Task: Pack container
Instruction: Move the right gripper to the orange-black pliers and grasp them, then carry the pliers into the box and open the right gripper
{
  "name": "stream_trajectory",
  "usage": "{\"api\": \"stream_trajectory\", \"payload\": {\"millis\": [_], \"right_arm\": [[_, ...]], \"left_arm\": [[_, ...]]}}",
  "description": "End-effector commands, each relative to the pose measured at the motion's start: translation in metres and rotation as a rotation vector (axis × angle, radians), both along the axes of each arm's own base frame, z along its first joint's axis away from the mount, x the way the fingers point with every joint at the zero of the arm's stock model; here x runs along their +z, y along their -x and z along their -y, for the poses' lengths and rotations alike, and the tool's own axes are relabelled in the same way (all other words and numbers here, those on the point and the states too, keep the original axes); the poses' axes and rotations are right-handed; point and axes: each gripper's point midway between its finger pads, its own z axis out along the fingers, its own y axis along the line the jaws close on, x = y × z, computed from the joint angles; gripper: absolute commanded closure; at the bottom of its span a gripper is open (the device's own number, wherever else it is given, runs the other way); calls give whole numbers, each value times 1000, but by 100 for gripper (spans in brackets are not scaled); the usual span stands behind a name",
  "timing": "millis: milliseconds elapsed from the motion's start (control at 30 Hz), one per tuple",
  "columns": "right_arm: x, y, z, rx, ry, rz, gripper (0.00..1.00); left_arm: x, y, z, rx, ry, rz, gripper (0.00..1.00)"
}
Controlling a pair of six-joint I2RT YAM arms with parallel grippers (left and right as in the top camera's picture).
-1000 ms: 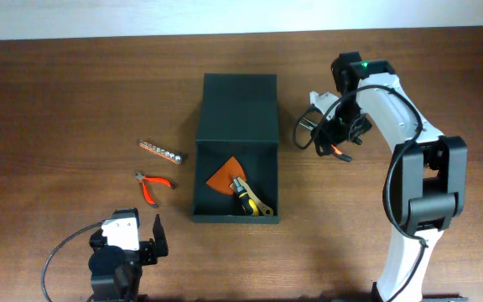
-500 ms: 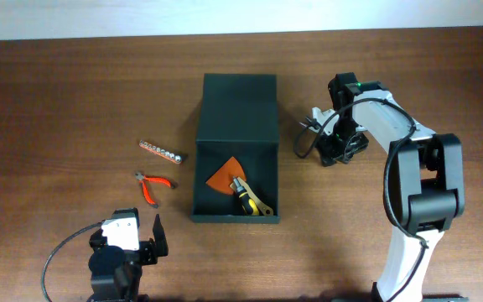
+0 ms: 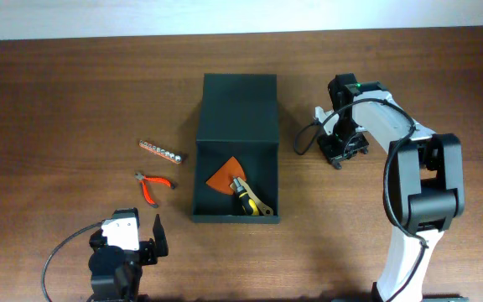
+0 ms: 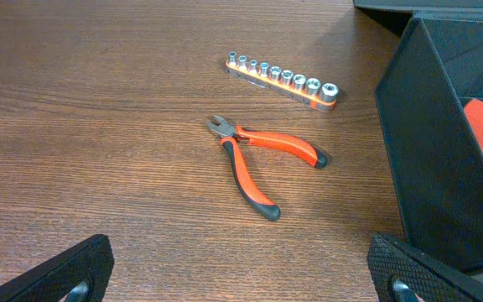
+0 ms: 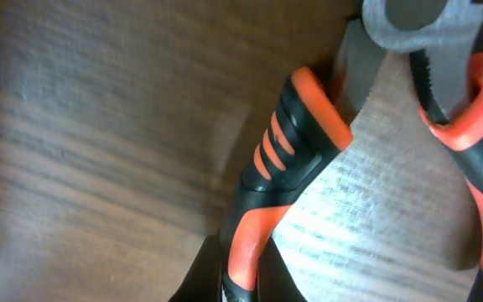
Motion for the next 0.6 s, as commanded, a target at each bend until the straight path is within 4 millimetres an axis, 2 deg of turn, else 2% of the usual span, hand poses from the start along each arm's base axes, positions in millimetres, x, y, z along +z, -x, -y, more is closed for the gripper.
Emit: {"api": "stream_trajectory", "payload": {"millis": [0,133,300,400,433,567], "right_arm": [[11,-6,-3,-11,-5,13,96],[44,-22,-5,-11,-15,87,96],[103,-36,-13,5,-34,197,96],[138,-33,-33,46,-81,247,96],[152,-29,-46,82,-111,265,96],[181,-5,-91,201,-185,297,96]], "left_arm": [[0,0,-1,10,8,7,1],[0,0,-1,10,8,7,1],[0,0,-1,10,8,7,1],[0,0,-1,10,8,7,1],[0,0,-1,10,8,7,1],[0,0,-1,10,8,7,1]]}}
